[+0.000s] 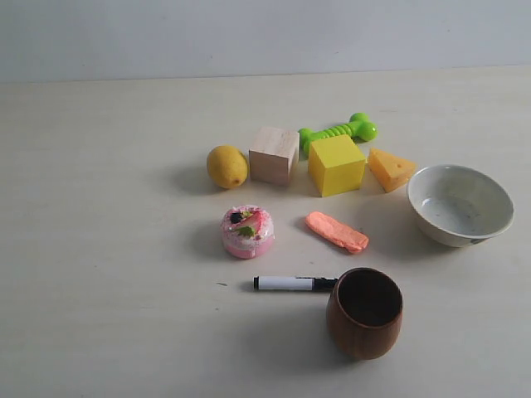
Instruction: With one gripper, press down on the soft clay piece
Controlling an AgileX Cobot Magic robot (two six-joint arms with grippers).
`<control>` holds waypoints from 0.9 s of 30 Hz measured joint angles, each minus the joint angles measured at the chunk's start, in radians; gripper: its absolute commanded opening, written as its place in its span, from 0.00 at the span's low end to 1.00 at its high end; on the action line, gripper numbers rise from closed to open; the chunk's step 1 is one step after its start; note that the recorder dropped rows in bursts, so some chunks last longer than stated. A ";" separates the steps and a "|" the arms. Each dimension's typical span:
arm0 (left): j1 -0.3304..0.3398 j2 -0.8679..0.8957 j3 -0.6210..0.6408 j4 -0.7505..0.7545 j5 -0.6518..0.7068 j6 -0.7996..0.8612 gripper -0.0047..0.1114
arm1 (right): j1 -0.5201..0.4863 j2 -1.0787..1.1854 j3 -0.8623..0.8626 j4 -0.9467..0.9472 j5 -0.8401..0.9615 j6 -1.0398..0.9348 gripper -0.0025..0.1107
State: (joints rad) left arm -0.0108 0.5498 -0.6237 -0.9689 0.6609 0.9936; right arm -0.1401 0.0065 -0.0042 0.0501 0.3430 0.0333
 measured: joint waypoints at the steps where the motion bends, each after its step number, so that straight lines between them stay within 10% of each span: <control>1: 0.000 0.030 -0.012 -0.046 0.045 0.050 0.04 | 0.000 0.000 0.000 0.000 0.000 0.000 0.02; 27: 0.000 0.148 -0.054 -0.323 0.184 0.180 0.04 | 0.000 0.000 0.000 0.000 0.000 0.000 0.02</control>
State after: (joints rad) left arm -0.0108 0.6981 -0.6773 -1.2920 0.8452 1.1741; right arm -0.1401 0.0065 -0.0042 0.0501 0.3430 0.0333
